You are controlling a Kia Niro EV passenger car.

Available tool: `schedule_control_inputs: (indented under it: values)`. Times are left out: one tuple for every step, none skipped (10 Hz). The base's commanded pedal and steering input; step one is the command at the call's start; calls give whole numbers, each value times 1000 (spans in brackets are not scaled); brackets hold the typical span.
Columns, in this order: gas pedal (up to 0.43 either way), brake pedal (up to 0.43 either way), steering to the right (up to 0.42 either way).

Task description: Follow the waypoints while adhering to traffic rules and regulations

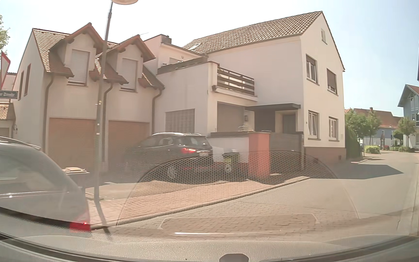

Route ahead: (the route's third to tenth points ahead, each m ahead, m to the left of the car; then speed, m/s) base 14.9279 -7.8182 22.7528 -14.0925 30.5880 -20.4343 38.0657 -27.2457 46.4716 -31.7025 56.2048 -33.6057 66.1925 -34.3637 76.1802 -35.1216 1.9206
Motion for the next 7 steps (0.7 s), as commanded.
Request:
schedule_control_inputs:
  values:
    - [28, 0, 827]
    - [28, 0, 796]
    - [39, 0, 750]
    - [59, 0, 703]
    - [59, 0, 664]
    - [67, 0, 620]
    - [67, 0, 575]
